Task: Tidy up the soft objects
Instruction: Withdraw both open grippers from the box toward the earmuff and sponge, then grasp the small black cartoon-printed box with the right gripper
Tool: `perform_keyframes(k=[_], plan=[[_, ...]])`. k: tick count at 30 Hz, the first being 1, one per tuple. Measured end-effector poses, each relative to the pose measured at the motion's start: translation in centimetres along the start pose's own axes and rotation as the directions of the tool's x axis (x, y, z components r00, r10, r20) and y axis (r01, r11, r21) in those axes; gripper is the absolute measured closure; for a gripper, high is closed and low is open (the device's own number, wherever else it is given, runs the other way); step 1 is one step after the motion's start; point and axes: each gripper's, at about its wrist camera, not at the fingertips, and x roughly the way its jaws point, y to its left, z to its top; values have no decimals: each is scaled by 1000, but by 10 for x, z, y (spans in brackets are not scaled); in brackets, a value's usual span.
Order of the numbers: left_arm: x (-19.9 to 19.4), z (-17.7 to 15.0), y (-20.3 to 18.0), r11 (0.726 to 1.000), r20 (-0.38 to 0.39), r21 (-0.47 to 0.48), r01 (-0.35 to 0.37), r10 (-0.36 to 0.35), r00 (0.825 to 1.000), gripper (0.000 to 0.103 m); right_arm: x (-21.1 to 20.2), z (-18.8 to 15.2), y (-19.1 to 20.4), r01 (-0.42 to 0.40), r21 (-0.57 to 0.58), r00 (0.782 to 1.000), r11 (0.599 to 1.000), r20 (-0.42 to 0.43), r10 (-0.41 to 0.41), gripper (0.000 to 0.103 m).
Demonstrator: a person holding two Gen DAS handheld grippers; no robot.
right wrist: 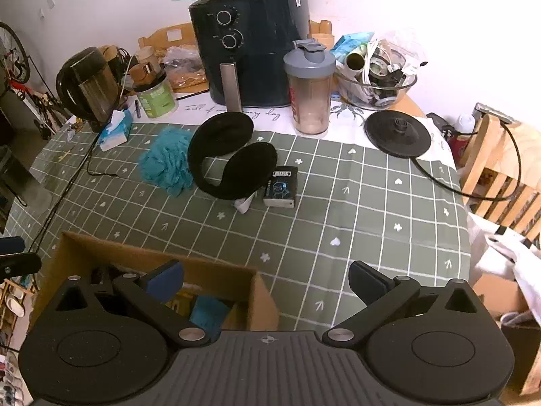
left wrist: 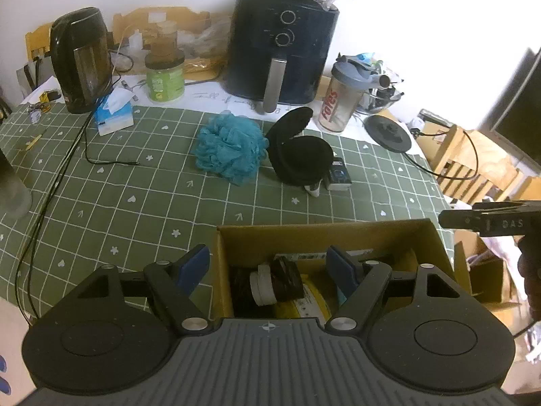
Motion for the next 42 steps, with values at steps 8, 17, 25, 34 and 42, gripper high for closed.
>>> perform_keyframes(k=[8,17,25,34,42], plan=[[5,4,1,999,-5,-32,-23,22,1000,27,21,17,-9,-7,-30,1000,1000,-12,6,0],[8,5,3,996,-20,-67,-52,51,999,27,49,33,-15,-14,-64,999,998,-30,13,0],[10,4,3,993,-37,-90,-77,74,997,27,72,43,-18,-27,-81,999,996,-42,23,0],[11,5,2,990,-43,-107,-91,87,995,27,97,53,-19,-33,-100,998,994,-64,26,0],[13,5,2,989,-47,-115,-97,92,995,27,123,59,-21,-23,-105,996,994,-85,14,0]])
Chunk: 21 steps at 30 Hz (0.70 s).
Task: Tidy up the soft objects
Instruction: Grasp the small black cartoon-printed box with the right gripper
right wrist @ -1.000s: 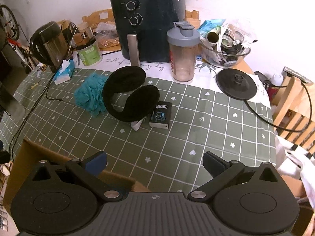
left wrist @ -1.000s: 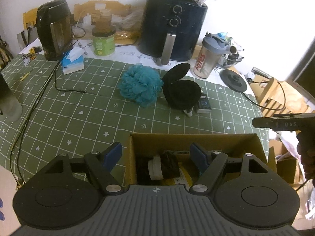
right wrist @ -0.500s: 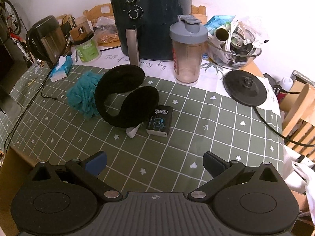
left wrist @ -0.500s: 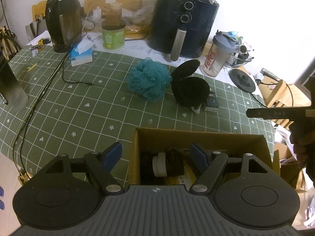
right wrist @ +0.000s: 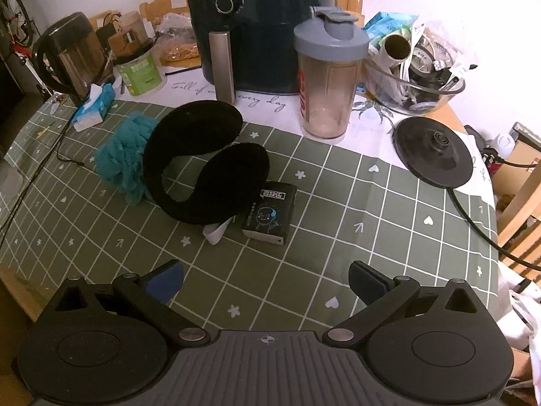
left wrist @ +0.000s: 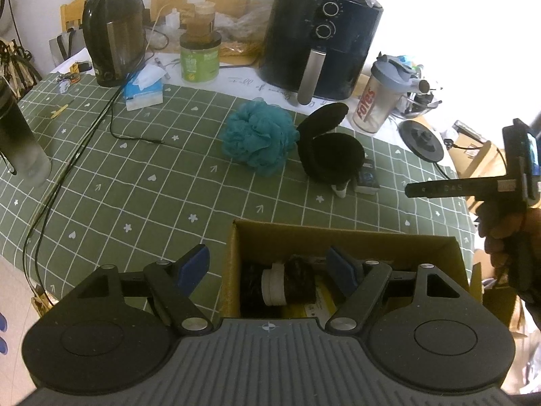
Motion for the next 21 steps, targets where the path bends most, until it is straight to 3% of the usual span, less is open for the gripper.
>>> perform_keyframes(k=[21], plan=[[0,-1,9,999,-7,-46,-16,16,1000,27,77,16,1,24,-112,1000,993,-15,-26,0]])
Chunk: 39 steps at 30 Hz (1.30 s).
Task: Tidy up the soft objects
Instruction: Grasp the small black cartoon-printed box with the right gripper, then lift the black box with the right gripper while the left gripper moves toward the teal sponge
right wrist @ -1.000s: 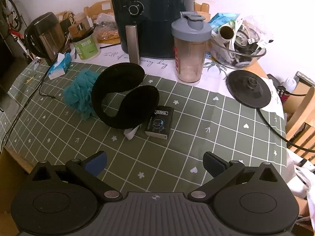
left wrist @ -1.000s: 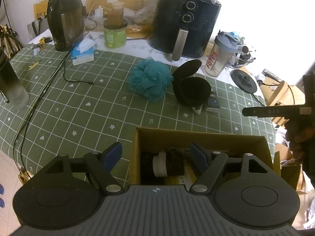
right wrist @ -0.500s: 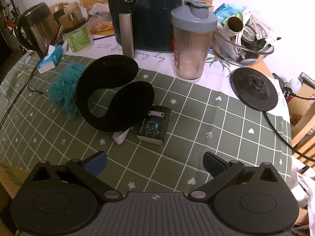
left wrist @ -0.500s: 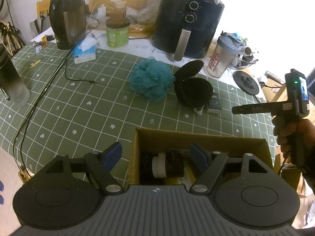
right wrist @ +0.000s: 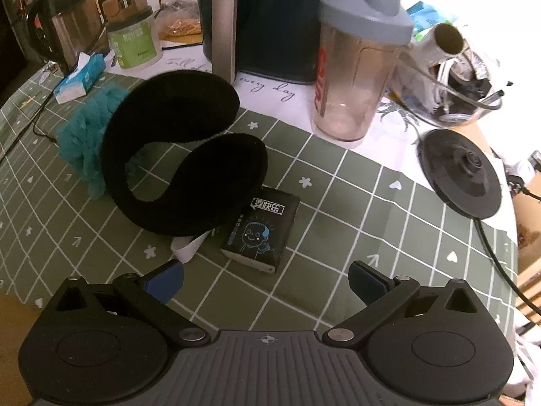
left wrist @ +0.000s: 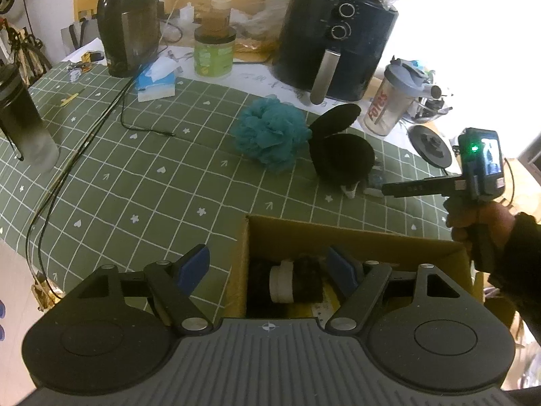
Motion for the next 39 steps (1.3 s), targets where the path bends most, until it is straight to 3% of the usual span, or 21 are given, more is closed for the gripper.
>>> perform_keyframes(k=[5,7,18,25,39], plan=[[-1,-2,5,1000,-5,-18,-13,12,1000,27,23,1,-2,-6,-7,1000,1000,8,6,1],[-1,-2,7,1000,-8,-26,-17,17,1000,27,30,0,-2,-1,-8,1000,1000,18,2,8],[-4,-6,16,997,-20,-61,-43,41,999,27,59,0,1,23,17,997,1000,74,-24,17],[-4,-6,18,996,-22,-74,-54,52,998,27,68,0,6,21,14,996,1000,81,-22,43],[3,5,13,999,-7,-27,-30,30,1000,27,42,-5,-13,40,46,995,998,85,-43,48]])
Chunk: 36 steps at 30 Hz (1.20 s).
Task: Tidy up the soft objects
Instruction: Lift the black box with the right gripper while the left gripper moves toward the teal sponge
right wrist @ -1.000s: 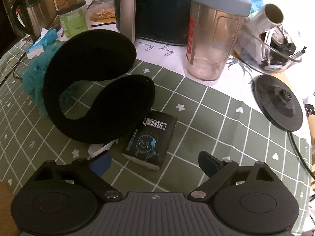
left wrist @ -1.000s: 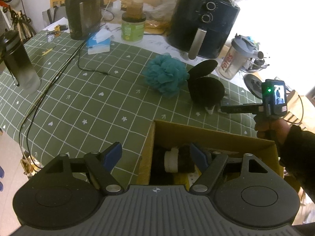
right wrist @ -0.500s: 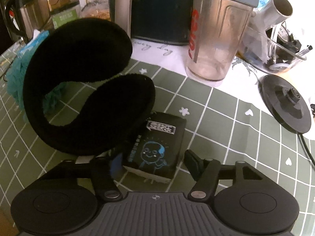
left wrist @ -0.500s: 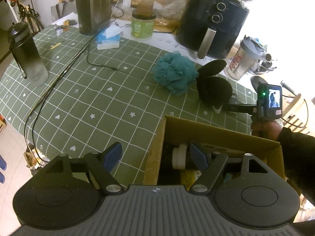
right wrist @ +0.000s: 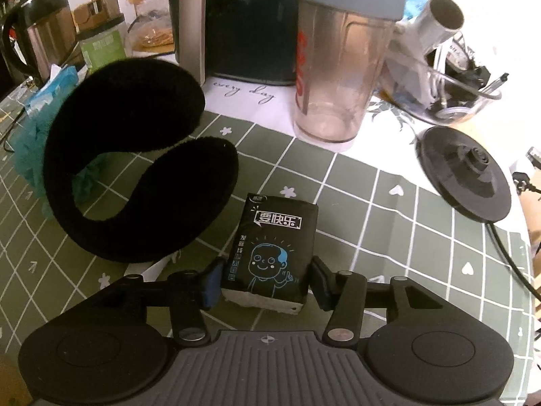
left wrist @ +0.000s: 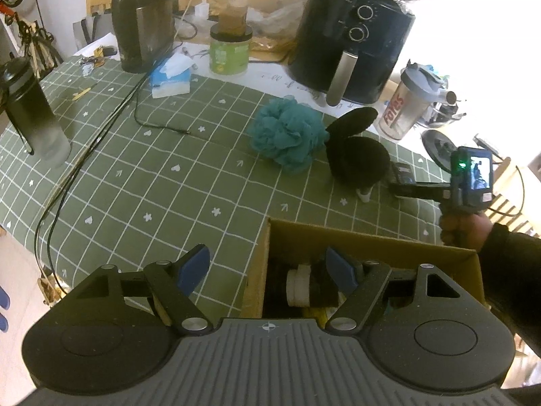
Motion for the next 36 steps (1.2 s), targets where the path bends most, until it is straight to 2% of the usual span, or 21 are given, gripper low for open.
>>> perform_keyframes(k=[16,36], plan=[[10,27,-11,994,22,111,16,-19,1000,27,-58,-4,-13,-30,33,998,999,50,28,48],[31,56,-17,968,79,250,32,-53,995,27,-129,-26,-15,-56,103,993,993,112,44,48]])
